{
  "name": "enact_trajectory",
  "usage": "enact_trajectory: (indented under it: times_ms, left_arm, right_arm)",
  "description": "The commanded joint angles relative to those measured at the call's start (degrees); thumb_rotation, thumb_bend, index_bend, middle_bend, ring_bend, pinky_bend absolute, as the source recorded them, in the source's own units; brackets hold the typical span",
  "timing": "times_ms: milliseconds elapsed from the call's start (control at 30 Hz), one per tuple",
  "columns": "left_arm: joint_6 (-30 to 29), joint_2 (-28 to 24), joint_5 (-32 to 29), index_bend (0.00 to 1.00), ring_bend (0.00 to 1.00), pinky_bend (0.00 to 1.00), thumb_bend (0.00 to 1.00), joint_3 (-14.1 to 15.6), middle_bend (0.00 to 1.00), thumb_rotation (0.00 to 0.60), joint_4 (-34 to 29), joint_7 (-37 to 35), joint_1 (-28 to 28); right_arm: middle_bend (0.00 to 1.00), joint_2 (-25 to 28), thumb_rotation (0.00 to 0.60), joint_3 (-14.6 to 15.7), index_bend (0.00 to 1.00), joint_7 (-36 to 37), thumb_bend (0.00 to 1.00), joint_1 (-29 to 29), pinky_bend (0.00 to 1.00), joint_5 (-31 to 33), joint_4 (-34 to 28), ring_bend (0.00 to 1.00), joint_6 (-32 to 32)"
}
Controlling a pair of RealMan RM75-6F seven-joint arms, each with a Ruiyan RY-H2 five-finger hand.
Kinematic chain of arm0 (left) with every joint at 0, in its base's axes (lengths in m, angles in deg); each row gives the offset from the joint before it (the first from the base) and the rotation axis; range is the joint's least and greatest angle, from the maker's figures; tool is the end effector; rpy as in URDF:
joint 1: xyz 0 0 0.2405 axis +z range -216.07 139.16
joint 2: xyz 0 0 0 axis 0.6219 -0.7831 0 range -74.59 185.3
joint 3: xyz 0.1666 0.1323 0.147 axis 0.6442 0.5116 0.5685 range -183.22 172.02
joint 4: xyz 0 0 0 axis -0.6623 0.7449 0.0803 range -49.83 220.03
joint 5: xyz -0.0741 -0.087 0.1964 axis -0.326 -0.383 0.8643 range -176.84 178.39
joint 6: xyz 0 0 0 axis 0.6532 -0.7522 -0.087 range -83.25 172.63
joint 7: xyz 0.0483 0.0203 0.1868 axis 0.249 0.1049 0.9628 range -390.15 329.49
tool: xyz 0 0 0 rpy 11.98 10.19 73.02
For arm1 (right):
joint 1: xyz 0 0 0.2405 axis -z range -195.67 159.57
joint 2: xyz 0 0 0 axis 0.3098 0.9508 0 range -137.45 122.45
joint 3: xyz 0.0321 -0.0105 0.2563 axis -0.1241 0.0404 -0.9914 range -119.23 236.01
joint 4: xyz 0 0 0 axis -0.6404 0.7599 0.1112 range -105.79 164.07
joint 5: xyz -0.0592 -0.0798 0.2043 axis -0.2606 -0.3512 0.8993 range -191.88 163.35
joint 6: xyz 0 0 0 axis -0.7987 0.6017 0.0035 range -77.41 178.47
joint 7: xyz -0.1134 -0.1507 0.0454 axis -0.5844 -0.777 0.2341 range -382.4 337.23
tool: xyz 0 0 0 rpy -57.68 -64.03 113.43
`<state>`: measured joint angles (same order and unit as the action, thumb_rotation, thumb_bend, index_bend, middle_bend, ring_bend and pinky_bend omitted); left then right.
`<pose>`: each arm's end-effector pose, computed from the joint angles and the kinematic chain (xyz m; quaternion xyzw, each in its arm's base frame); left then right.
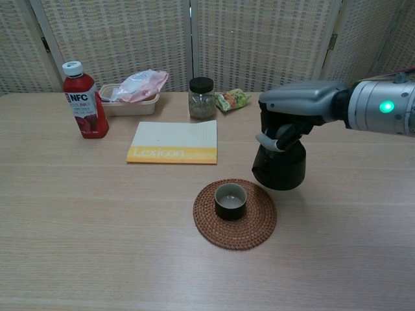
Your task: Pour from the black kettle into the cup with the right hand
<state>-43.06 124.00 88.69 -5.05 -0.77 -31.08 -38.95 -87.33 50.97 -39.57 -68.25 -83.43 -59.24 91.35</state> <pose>-0.3473 0.1945 0.1240 -0.5952 -0.4000 -0.3626 0.5952 -0.1107 -0.3917 -0.0526 0.8435 -0.3055 0.2986 0.3257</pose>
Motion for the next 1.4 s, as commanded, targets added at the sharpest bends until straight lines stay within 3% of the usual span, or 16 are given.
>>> enact_trajectory:
  times_ms: [33,533,1400]
  left_arm:
    - [-0.26,-0.06,-0.04,0.09,0.10,0.01,0.25,0.00,0.03,0.600,0.08,-0.11,0.20]
    - [-1.56,0.35,-0.01,0.09,0.10,0.01,0.25,0.13,0.03,0.600,0.93,-1.14,1.28]
    - [-2.45,1.55,0.06,0.09,0.10,0.01,0.25,0.28,0.03,0.600,3.28,-3.87,2.46]
  right_arm:
    - [1.00,-0.93,0.460,-0.33,1.00,-2.20,0.84,-1.84,0.48,1.12,0.51,0.98,-1.27]
    - [1.00,-1.80,0.460,0.82,1.00,-14.19,0.84,-9.17,0.48,7.38,-0.45,0.98,-3.68]
    - [1.00,-2.96,0.463,8.37,1.00,-34.69,0.84,-17.75,0.48,16.33,-4.31,0.98,1.05]
